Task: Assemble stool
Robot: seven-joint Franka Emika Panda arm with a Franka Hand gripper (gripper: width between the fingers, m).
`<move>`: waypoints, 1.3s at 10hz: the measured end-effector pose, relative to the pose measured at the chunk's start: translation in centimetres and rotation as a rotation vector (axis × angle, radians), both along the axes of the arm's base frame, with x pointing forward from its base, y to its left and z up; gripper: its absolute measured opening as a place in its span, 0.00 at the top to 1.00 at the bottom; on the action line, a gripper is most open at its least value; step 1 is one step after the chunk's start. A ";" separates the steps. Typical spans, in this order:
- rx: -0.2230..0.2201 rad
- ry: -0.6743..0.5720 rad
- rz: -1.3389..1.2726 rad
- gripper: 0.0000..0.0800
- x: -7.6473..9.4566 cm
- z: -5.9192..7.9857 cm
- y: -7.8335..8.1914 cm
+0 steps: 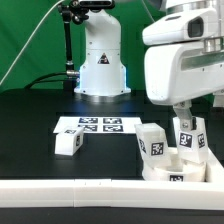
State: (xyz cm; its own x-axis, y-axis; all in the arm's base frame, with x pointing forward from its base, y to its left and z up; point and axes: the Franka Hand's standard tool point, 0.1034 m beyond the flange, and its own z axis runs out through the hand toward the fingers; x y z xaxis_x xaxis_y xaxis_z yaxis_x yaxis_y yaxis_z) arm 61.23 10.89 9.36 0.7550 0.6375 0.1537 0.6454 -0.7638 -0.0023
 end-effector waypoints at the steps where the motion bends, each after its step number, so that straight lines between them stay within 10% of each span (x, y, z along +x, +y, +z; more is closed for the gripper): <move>1: -0.004 -0.002 0.013 0.19 0.0 -0.1 -0.3; 4: -0.004 0.006 0.000 0.19 0.0 -0.1 -0.9; 6: -0.003 0.008 -0.005 0.53 0.0 -0.3 -0.9; 13: 0.020 0.030 -0.184 0.58 0.0 -0.3 -1.1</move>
Offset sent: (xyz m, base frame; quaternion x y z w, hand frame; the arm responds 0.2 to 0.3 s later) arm 0.0005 -0.0030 -0.0016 0.0086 -0.0152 0.0050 0.9998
